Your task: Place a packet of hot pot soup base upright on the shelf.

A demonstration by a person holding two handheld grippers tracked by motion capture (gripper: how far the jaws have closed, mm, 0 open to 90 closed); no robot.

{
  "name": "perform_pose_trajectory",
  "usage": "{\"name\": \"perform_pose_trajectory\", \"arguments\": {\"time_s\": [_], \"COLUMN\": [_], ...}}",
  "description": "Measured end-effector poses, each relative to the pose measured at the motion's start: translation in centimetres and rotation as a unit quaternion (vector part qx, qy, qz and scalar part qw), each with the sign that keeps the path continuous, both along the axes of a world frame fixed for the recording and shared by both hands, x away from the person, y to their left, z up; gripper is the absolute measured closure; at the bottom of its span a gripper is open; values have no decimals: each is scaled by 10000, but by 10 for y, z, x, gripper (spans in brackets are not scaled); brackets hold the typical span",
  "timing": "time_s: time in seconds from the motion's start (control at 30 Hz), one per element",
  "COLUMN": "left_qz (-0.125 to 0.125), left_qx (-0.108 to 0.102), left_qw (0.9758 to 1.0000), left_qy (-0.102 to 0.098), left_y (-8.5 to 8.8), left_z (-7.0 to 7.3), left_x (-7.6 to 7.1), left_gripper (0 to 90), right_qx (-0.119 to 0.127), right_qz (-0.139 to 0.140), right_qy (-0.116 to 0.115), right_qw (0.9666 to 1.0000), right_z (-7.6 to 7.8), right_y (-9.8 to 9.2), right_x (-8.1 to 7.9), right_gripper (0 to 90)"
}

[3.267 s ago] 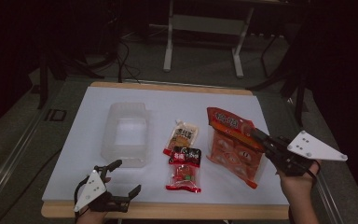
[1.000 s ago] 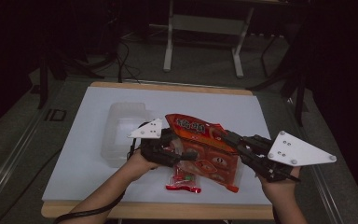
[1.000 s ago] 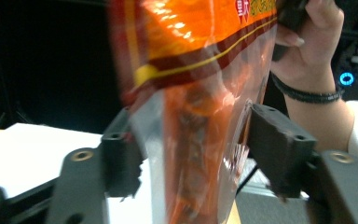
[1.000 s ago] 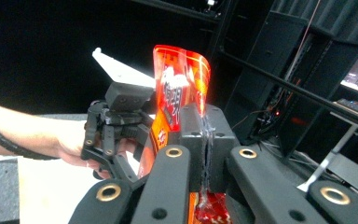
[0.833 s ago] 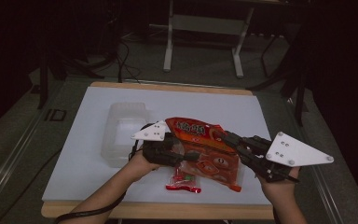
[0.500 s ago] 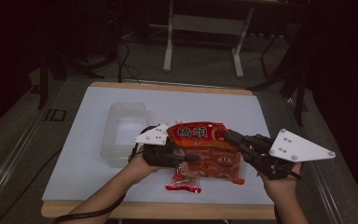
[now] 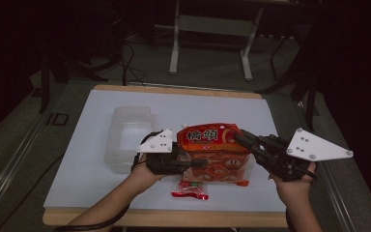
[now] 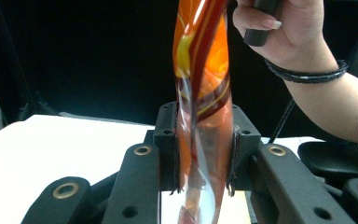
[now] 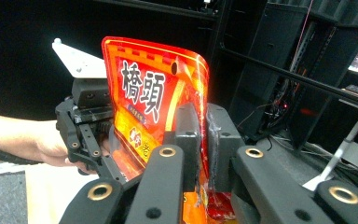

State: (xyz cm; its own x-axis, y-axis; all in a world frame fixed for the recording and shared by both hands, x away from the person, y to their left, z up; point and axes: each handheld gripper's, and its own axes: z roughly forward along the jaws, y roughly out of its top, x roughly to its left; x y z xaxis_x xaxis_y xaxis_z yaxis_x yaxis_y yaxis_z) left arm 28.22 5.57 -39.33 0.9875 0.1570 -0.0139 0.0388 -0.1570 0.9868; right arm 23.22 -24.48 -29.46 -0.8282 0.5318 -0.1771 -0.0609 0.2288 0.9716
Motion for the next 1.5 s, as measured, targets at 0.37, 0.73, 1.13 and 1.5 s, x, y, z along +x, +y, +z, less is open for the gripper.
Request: {"name": "perform_pose_trajectory", "arguments": {"time_s": [0.37, 0.73, 1.13, 1.5], "left_qz": [174, 654, 1382, 2091], "left_qx": [-88, -337, -547, -695], "left_qw": [9998, 9972, 9883, 9747], "left_qy": [-51, -91, -330, -373], "left_y": [2, 18, 49, 85], "left_z": [5, 13, 26, 31], "left_x": [-3, 2, 10, 20], "left_gripper": [717, 717, 716, 715], "right_qx": [84, 294, 627, 605], "right_qz": [-132, -398, -566, -624], "right_qy": [-77, -8, 128, 288], "right_qw": [9998, 9988, 9963, 9958], "right_z": [4, 1, -8, -16], "right_y": [-6, -18, -21, -22], "right_x": [0, -1, 3, 3], "right_gripper": [739, 393, 154, 156]}}
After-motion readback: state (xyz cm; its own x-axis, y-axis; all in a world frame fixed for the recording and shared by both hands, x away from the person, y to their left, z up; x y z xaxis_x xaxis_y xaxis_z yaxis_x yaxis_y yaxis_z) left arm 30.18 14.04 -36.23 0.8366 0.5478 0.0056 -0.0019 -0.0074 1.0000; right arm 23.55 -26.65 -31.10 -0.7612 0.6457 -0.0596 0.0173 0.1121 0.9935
